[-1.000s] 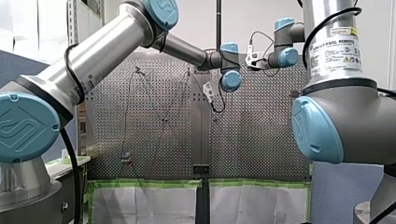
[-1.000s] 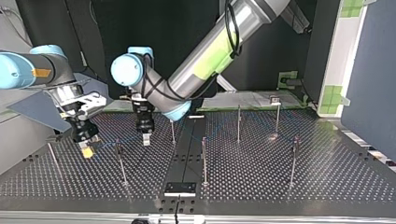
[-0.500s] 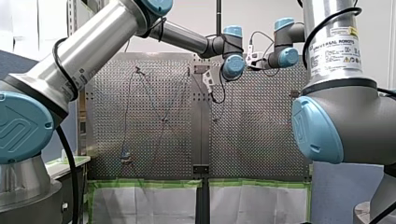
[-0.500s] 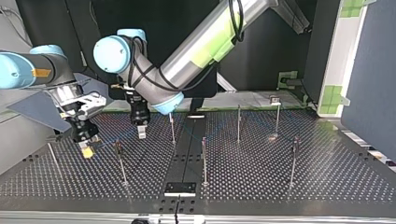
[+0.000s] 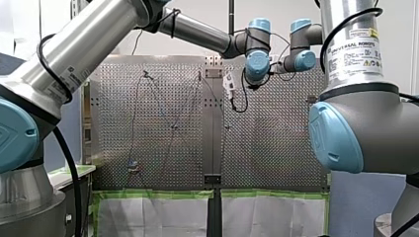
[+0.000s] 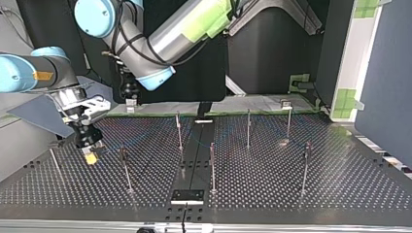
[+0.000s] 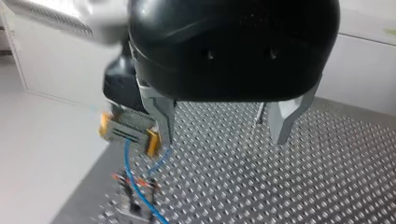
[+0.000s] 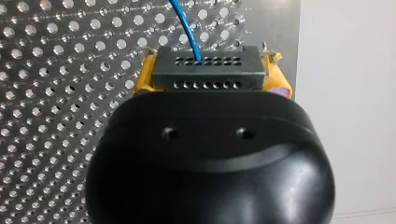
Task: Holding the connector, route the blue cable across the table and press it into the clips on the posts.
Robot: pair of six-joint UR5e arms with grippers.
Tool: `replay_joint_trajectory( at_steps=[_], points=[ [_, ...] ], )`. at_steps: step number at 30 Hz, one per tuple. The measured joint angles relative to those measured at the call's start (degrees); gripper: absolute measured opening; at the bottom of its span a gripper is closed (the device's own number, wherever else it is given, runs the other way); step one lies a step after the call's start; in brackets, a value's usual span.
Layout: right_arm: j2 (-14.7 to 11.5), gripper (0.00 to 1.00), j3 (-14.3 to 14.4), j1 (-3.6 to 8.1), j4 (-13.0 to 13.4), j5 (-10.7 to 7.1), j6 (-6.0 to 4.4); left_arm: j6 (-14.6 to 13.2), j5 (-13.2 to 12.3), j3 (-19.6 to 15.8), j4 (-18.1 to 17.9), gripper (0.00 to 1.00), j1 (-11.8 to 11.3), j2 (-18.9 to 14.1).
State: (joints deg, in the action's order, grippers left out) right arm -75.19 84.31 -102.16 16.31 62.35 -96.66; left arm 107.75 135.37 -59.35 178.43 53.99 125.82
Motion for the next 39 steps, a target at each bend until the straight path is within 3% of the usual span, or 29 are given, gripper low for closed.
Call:
replay_joint_trajectory(
  at_steps=[7,14,33,39],
  points=[
    [0.00,0.00,0.00,0.00,0.00,0.00,0.00,-0.82,0.58,-3.32,-3.07,1.00,-0.43,-3.30],
    [0.00,0.00,0.00,0.00,0.00,0.00,0.00,1.32,1.03,-6.74,-6.50,1.00,-2.48,-6.73],
    [0.00,0.00,0.00,0.00,0.00,0.00,0.00,1.30,-8.19,-16.61,-16.33,1.00,-12.23,-16.57],
    [0.00,0.00,0.00,0.00,0.00,0.00,0.00,1.09,-10.12,-19.64,-19.38,1.00,-14.04,-19.62]
  ],
)
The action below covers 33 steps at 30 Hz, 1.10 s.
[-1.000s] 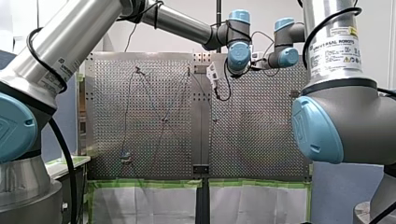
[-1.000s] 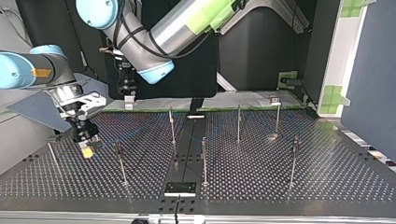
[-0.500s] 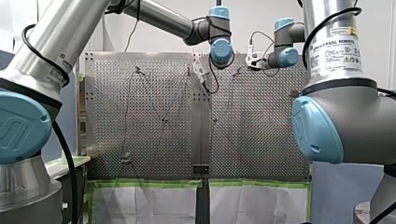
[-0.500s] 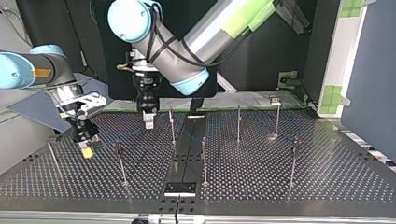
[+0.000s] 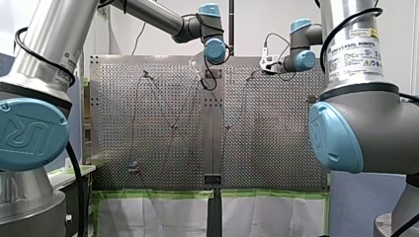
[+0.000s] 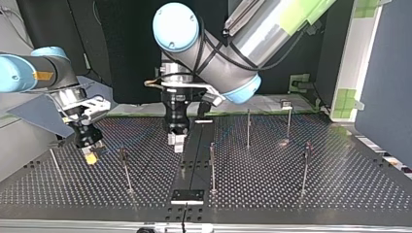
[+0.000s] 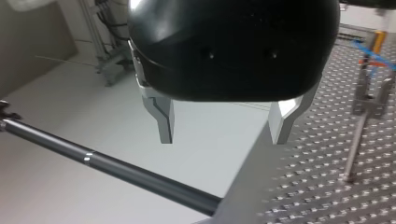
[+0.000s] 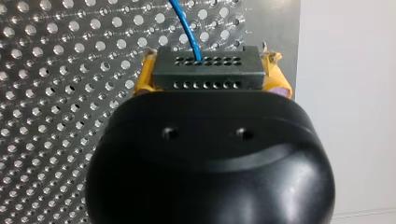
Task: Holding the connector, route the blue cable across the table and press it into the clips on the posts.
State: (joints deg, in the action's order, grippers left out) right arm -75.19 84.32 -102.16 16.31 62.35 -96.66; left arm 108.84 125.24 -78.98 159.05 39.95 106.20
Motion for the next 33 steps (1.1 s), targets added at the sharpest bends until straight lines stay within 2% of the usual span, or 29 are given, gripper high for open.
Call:
replay_joint_trajectory(
  at_steps=[10,14,18,21,33],
  points=[
    [0.00,0.00,0.00,0.00,0.00,0.00,0.00,-0.49,0.40,-4.72,-4.73,1.00,-0.13,-4.71],
    [0.00,0.00,0.00,0.00,0.00,0.00,0.00,-0.50,-0.22,-6.53,-6.55,1.00,0.08,-6.52],
    [0.00,0.00,-0.01,0.00,0.00,0.00,0.00,0.47,-1.64,-8.50,-8.52,1.00,-0.32,-8.50],
    [0.00,0.00,-0.01,0.00,0.00,0.00,0.00,1.56,-1.64,-9.85,-9.86,1.00,-0.58,-9.81],
    [0.00,0.00,0.00,0.00,0.00,0.00,0.00,2.24,-1.28,-15.96,-15.97,1.00,-1.92,-8.96]
  ],
)
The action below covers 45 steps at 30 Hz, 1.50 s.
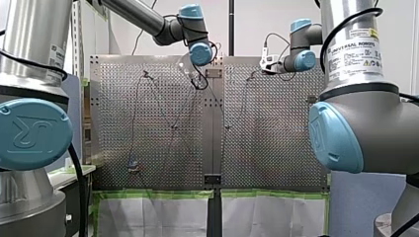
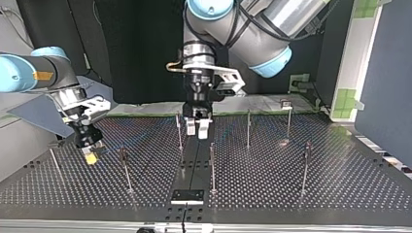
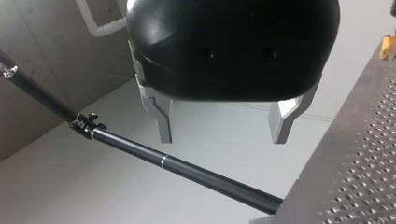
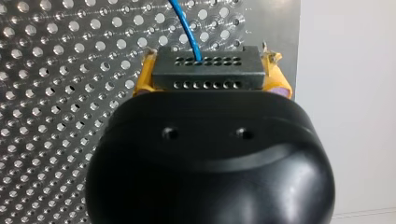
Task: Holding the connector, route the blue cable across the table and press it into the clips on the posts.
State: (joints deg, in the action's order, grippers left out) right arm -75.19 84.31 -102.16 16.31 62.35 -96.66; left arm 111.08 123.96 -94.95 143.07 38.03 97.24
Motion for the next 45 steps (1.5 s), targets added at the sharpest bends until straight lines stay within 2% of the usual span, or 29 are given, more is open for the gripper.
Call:
replay_joint_trajectory(
  at_steps=[30,45],
  points=[
    [0.00,0.00,0.00,0.00,0.00,0.00,0.00,-0.17,-0.08,-14.23,-14.15,1.00,-0.12,0.01],
    [0.00,0.00,0.00,0.00,0.00,0.00,0.00,-0.09,-0.33,-21.84,-15.21,1.00,-0.58,0.01]
  ],
)
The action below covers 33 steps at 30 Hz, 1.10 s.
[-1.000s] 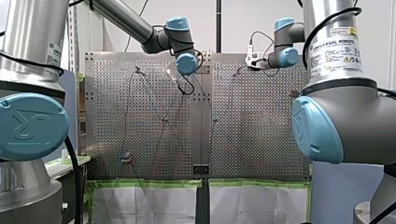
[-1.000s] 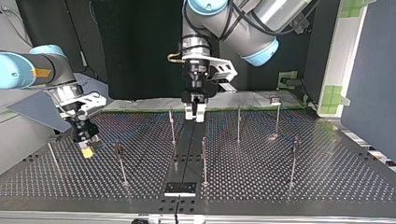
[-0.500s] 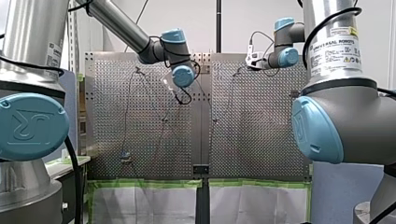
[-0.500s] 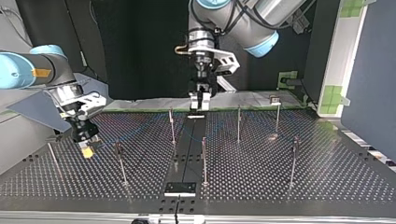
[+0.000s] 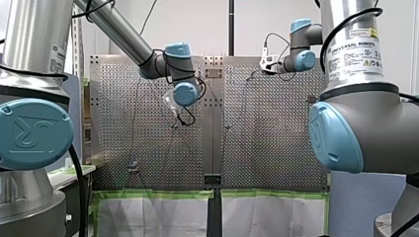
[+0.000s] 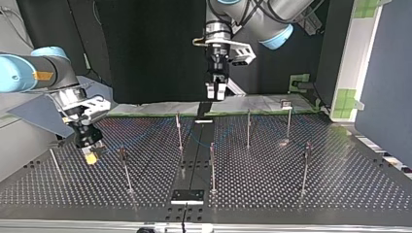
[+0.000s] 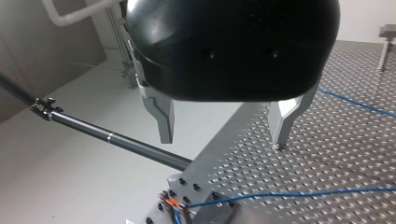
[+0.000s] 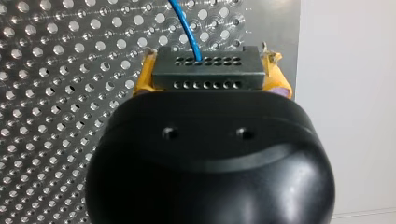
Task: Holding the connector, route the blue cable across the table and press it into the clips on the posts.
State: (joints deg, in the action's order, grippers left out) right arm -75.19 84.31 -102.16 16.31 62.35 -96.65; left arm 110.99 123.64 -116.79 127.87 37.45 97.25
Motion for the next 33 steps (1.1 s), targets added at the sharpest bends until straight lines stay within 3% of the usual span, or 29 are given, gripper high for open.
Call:
replay_joint_trajectory(
  at_steps=[16,33],
  points=[
    [0.00,0.00,0.00,0.00,0.00,0.00,0.00,-0.86,-1.62,-7.47,0.11,1.00,-1.95,-0.01],
    [0.00,0.00,0.00,0.00,0.00,0.00,0.00,-1.04,-1.69,-8.23,0.12,1.00,-2.10,-0.01]
  ],
)
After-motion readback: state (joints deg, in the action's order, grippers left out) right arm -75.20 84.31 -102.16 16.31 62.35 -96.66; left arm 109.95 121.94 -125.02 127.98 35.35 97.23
